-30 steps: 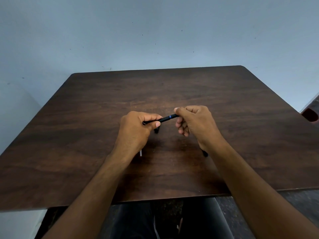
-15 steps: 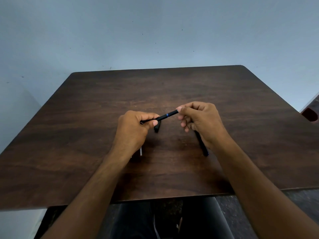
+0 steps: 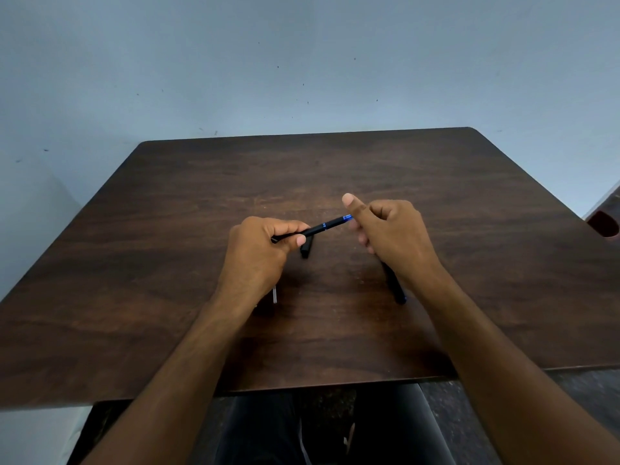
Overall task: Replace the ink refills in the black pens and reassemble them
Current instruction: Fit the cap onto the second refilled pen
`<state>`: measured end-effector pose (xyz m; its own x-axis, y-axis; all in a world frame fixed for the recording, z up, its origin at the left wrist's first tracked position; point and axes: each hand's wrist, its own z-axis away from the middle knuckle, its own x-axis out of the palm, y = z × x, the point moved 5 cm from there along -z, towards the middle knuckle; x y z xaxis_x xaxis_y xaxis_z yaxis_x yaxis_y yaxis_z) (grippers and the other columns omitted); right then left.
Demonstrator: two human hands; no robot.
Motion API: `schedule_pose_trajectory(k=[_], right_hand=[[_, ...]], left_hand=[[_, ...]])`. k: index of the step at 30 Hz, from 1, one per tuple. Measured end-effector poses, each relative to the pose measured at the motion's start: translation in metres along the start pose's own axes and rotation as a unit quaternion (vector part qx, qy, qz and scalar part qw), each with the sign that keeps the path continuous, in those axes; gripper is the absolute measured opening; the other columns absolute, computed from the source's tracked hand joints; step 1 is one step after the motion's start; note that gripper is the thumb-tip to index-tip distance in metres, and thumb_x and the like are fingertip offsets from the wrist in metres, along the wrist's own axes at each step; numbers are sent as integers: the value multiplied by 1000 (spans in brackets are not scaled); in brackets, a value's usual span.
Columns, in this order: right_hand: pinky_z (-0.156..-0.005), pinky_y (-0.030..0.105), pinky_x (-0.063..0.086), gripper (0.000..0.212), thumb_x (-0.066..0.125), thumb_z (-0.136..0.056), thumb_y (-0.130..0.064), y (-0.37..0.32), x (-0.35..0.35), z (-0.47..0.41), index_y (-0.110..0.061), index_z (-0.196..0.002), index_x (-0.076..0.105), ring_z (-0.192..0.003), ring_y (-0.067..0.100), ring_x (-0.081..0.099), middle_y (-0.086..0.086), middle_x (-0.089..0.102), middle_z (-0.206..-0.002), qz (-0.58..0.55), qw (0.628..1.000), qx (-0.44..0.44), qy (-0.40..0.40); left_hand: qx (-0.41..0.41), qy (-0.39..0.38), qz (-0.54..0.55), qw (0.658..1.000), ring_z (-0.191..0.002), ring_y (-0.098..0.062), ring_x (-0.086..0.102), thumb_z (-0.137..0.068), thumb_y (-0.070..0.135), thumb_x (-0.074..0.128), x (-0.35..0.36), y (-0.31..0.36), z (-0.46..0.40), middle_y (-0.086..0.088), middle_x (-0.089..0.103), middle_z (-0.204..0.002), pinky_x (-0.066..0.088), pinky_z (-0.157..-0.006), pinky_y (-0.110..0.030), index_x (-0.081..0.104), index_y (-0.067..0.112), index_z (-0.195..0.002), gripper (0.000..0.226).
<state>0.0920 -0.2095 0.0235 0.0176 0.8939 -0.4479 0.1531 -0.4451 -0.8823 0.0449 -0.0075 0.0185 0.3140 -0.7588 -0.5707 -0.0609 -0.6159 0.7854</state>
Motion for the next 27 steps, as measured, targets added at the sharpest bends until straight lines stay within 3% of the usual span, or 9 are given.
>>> schedule_pose_trajectory(k=[3, 6, 12, 16, 19, 21, 23, 25, 27], right_hand=[[-53, 30, 48, 21, 70, -94, -37, 1, 1, 2, -17, -90, 73, -59, 13, 62, 0, 73, -74, -79, 996, 5, -45], [-52, 32, 47, 8, 69, -95, -20, 3, 3, 2, -12, -94, 73, -61, 16, 62, 3, 71, -76, -118, 991, 12, -58], [-51, 23, 45, 24, 65, -99, -30, -1, 4, 2, -13, -82, 67, -54, 7, 57, -1, 65, -69, -39, 998, -16, -46], [-59, 45, 55, 48, 59, -101, -37, -6, 7, 1, 3, -74, 63, -58, 19, 55, 2, 62, -62, 12, 999, -32, -31], [-55, 38, 53, 59, 58, -99, -48, -5, 8, 0, 1, -68, 63, -51, 14, 54, -2, 61, -52, 9, 1000, -15, -26], [-58, 36, 53, 53, 60, -96, -54, -5, 7, 2, -6, -73, 68, -56, 14, 57, 5, 70, -64, 7, 999, -19, -29], [-65, 40, 57, 33, 65, -95, -46, -7, 7, 4, -16, -81, 68, -66, 19, 62, 9, 72, -79, 17, 998, -44, -42], [-69, 43, 58, 21, 67, -96, -33, -10, 6, 5, -18, -83, 67, -72, 24, 66, 6, 70, -78, 26, 996, -75, -41], [-70, 44, 57, 25, 65, -98, -31, -13, 6, 6, -12, -81, 65, -74, 30, 67, 9, 70, -76, 43, 994, -96, -29]], left_hand=[[-2, 0, 1, 1000, -78, 23, 56, -84, 12, 78, 0, -2, -1, 14, 75, -100, 40, -76, 4, 78, 25, -106, 25], [7, -3, 0, 1000, -77, 29, 54, -84, 11, 78, 1, -1, -1, 13, 75, -98, 37, -74, 8, 79, 23, -106, 25], [6, -4, -2, 1000, -78, 26, 55, -85, 12, 78, 1, 1, -1, 14, 75, -98, 36, -75, 9, 79, 25, -106, 25], [8, 1, -4, 1000, -86, 17, 59, -84, 13, 78, 1, 2, 1, 16, 75, -95, 39, -77, 5, 79, 27, -104, 24], [3, -1, -3, 1000, -86, 17, 59, -84, 13, 78, 1, 2, 1, 16, 74, -96, 38, -77, 6, 79, 26, -105, 24], [-1, -1, 0, 1000, -84, 18, 58, -85, 13, 78, -1, 1, 1, 19, 72, -93, 38, -76, 7, 79, 26, -105, 24], [-5, 0, 0, 1000, -83, 19, 57, -85, 13, 78, -2, 0, 1, 23, 69, -90, 38, -75, 6, 78, 27, -105, 25], [-8, -1, -2, 1000, -83, 18, 57, -85, 14, 78, -3, 0, 1, 25, 66, -87, 39, -73, 6, 78, 28, -105, 25], [-7, -1, -1, 1000, -84, 18, 58, -85, 15, 78, -2, 2, 1, 25, 66, -86, 38, -73, 6, 78, 28, -105, 24]])
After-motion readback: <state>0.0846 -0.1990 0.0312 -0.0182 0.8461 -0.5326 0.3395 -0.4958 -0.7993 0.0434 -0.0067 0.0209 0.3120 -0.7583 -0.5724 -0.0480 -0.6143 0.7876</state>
